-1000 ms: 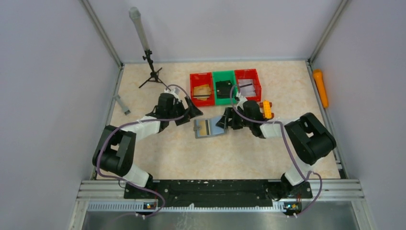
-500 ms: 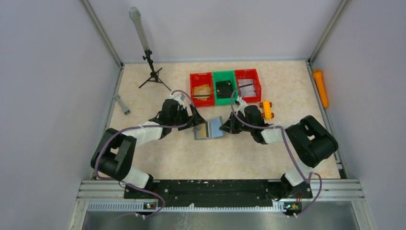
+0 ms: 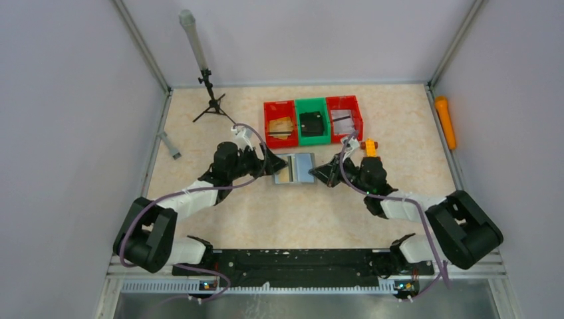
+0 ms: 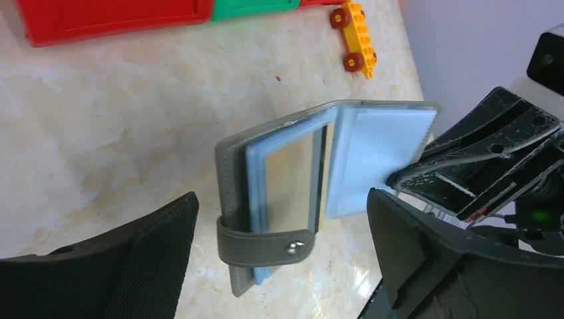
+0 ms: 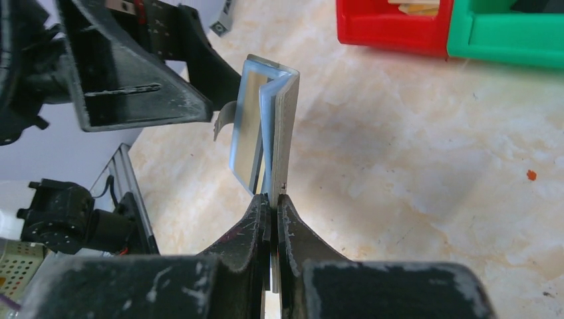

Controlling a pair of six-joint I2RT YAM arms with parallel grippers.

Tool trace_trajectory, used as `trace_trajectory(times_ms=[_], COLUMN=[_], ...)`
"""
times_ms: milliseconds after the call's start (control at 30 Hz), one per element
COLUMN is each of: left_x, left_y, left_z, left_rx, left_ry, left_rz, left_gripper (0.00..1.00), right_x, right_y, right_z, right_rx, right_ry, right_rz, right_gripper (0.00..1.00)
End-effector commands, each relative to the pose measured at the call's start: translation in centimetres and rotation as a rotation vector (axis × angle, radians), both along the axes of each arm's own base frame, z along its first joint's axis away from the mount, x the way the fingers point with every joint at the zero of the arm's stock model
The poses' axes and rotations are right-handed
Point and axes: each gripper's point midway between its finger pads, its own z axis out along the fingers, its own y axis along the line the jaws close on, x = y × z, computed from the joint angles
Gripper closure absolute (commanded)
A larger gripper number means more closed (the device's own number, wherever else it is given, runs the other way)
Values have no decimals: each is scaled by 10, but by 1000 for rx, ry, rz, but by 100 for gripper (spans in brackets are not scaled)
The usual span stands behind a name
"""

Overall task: Take the credit cards out of the card holder
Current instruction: Pick up the card holder from the center of the board, then remove the credit card from the card holder.

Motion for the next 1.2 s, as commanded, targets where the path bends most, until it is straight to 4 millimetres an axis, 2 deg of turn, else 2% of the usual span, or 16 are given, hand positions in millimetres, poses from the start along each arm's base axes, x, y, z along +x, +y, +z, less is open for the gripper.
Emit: trace_trajectory(times_ms=[0,167,233,400,500,567,633,700,767,833,933,1033,1167], left_x=[1,-5,-6,-11,-11,-10,-7,-3,-2,-1,-5,-13,-22], left_y=[-11,-20,-21,-22,-20,-19,-20,-22,-22,-23,-26,-33,-39], left_z=[20,27,30,40,41,38,34,29,25,23,28,38,48], left_rx=[-61,-111,-117,-137,-130,-115,-102,-94,-86,-88,-113,-161,-195], left_ry=[-80,-91,-102,-150,-162,-153,-130,-108,-92,-83,-91,-122,-158], left_rz=[-66,-132,-147,-167,-158,-151,-153,-155,-152,-150,-172,-218,-267], left_gripper=[2,9,17,46,68,86,97,100,100,100,100,100,98], right_x=[-6,-11,-13,-13,-6,3,11,13,12,6,-10,-21,-23], right_y=[-2,-10,-12,-13,-18,-26,-34,-38,-38,-32,-12,10,22], right_z=[50,62,65,66,60,47,44,45,46,53,60,57,49], right_rx=[100,134,147,149,119,59,23,9,6,25,57,84,111], right_ry=[-169,-209,-217,-217,-199,-155,-152,-159,-170,-201,-243,-220,-173], right_rz=[9,-17,-19,-20,-64,-130,-190,-214,-208,-163,-39,94,155], right_gripper=[100,100,100,99,86,77,67,57,54,56,59,62,68])
